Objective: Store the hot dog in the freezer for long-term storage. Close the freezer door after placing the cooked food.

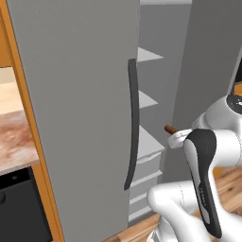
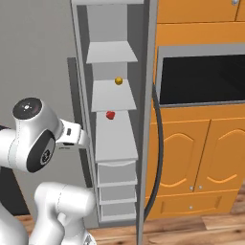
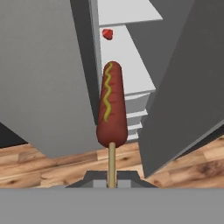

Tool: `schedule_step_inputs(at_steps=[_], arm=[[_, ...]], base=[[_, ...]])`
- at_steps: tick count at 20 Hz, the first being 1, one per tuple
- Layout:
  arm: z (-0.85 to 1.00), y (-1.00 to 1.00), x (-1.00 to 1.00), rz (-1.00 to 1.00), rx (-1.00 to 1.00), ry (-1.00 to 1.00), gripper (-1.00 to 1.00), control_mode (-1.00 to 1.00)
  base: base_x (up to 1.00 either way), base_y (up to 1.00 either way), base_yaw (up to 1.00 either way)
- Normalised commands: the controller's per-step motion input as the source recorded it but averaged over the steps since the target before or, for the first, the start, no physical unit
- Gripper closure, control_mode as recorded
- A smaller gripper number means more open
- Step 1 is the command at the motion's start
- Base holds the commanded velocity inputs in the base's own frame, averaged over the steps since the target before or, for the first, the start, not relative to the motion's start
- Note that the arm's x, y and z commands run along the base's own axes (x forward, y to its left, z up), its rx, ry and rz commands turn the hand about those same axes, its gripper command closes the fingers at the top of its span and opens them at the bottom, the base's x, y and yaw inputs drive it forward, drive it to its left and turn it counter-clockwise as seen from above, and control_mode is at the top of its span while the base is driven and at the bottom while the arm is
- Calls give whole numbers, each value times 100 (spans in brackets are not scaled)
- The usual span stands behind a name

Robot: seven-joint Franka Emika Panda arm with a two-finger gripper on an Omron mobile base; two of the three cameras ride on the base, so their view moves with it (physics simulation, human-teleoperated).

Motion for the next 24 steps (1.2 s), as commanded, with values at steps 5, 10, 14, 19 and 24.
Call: schedule_step_inputs(at_steps=[5, 10, 14, 19, 24], arm=[[0, 0, 0, 0, 0, 0, 100, 100], [0, 0, 0, 0, 0, 0, 100, 100], [0, 0, 0, 0, 0, 0, 100, 100], [0, 0, 0, 0, 0, 0, 100, 100], [0, 0, 0, 0, 0, 0, 100, 100]], base=[[33, -17, 0], [40, -15, 0], [49, -13, 0], [39, -10, 0], [18, -33, 0]])
